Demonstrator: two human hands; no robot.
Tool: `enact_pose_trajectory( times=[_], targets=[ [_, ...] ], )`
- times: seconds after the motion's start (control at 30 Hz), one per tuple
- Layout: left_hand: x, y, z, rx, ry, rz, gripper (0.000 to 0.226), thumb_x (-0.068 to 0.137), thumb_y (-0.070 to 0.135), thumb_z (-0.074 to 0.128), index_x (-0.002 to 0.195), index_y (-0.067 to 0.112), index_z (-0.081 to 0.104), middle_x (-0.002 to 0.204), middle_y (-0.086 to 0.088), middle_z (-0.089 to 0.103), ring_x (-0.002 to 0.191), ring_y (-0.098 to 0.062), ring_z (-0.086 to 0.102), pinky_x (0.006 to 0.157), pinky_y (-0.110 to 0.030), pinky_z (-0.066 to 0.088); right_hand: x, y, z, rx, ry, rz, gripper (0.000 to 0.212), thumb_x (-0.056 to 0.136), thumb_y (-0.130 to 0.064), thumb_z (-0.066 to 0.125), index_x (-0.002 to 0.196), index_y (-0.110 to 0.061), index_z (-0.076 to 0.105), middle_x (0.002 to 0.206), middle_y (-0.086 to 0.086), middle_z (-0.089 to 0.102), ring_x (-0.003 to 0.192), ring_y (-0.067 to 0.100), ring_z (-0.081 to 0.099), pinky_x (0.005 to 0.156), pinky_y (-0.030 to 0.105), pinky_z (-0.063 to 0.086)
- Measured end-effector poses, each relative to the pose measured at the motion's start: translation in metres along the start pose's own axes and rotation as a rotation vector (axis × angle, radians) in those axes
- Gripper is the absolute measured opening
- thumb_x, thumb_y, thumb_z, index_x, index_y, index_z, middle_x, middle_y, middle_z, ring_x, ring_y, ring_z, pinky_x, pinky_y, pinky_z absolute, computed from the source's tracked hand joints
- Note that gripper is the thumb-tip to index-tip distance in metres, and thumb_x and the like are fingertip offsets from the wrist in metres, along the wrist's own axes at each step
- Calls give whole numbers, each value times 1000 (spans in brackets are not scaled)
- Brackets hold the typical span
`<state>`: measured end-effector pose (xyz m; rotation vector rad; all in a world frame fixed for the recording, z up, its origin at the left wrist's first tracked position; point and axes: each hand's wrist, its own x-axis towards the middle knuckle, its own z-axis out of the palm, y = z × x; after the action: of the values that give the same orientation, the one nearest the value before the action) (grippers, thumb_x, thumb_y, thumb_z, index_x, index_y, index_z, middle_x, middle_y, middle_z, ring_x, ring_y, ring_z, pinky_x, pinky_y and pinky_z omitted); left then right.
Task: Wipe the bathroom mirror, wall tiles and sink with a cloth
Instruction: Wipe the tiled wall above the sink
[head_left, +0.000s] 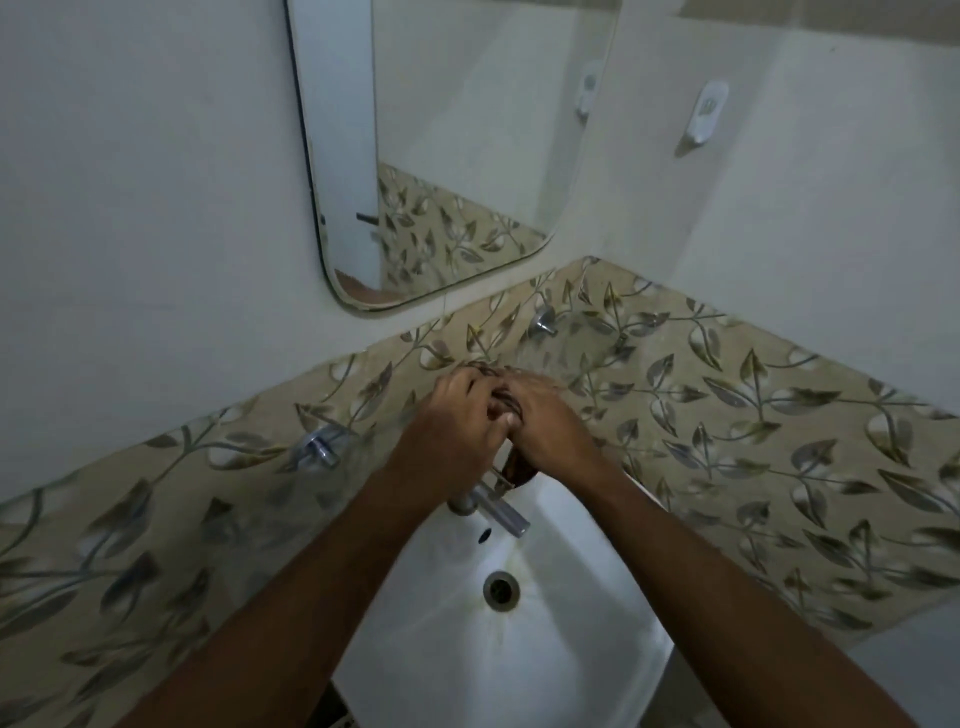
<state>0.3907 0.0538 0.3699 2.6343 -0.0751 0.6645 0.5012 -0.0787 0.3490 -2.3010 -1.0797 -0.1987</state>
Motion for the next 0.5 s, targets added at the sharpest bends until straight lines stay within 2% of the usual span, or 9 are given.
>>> enact_pose_trajectory(
  times=[0.1,0.2,0.27,0.4,0.5],
  targets=[
    [8,-6,6,67,-6,63,41,95,36,51,122,6,60,116,-14,61,106,-30,58,90,-42,53,28,48,-6,-98,60,194,43,99,-47,44,131,-21,58,126,7,65,117,25,59,100,41,48],
    [26,-5,11,27,-31,35,41,97,35,52,129,10,55,122,-11,56,113,-27,53,95,-42,48,47,74,-12,-188,140,352,42,101,-44,46,127,-14,58,123,13,65,114,32,60,97,41,49],
    [39,-4,16,-6,-55,13,41,98,35,53,131,12,52,126,-9,53,117,-25,50,99,-39,44,49,71,-5,-236,174,388,44,102,-44,44,126,-10,57,122,16,64,114,34,59,97,43,48],
    [59,-1,27,-53,-102,3,44,97,34,54,135,13,51,130,-10,51,122,-27,46,105,-42,41,22,54,10,-271,166,191,44,101,-45,35,128,-16,54,120,7,64,111,24,58,97,41,46],
    [64,-2,33,-54,-103,5,46,96,32,57,136,11,51,131,-11,51,123,-27,45,104,-41,41,20,72,8,-267,107,91,43,101,-47,34,127,-21,56,119,0,63,110,19,57,99,40,44]
  ],
)
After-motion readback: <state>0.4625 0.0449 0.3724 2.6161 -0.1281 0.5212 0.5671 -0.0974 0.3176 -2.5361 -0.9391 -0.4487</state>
